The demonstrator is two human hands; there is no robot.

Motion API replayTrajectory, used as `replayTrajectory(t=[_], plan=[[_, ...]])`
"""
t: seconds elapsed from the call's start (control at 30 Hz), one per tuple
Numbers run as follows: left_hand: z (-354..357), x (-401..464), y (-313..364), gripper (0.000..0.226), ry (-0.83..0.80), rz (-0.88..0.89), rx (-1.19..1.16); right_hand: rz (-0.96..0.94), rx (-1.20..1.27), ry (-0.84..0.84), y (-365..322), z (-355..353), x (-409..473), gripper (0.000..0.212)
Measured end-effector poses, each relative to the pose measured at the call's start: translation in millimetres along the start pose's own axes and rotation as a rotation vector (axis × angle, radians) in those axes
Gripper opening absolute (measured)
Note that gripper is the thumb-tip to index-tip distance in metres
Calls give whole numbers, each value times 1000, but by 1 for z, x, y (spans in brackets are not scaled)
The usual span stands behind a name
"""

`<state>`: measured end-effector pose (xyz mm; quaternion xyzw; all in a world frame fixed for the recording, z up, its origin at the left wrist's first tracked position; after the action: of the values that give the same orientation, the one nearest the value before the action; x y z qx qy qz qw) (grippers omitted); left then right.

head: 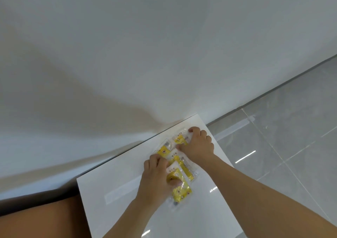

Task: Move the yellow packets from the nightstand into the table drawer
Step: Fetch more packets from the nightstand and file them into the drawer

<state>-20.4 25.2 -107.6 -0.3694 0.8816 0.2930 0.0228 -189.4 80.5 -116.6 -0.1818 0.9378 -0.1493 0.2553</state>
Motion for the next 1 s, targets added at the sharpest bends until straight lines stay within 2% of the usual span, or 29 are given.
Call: replayTrajectory(t=[0.1, 0.2, 0.27, 0.4, 0.53, 0.63, 0.83, 1.0], plan=[[2, 2, 6, 75, 69, -62, 22, 35, 69, -29, 4, -1, 6, 52], [5, 3, 3, 80, 52, -172, -14, 55, 91, -66, 5, 0, 11, 45], [6, 1, 3, 74, 45, -220, -33, 79, 81, -70, 5, 0, 12, 50], [0, -12, -10, 62, 75, -260, -12, 86, -2, -66, -2, 2, 9, 74], [-7, -18, -34, 54, 106, -288, -117, -12, -116, -41, -7, 3, 2, 83], [-9, -19, -31, 55, 101, -275, -72, -22, -113, -51, -6, 6, 3, 75], [2, -13, -26, 51, 2, -281, 55, -15, -104, -183, -2, 10, 7, 37], [1, -8, -33, 37, -47, -259, 40, -93, -103, -151, -4, 12, 2, 27]])
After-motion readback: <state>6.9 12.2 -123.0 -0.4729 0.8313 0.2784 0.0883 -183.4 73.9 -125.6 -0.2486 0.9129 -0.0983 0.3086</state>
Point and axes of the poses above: each hand's wrist, its own x-axis towards the middle knuckle, its own z-axis out of the palm, y = z × x, the point moved 7 cm from there along x, towards the middle knuckle, and after that the axes turned 9 degrees about y, right-handed, at the moved point
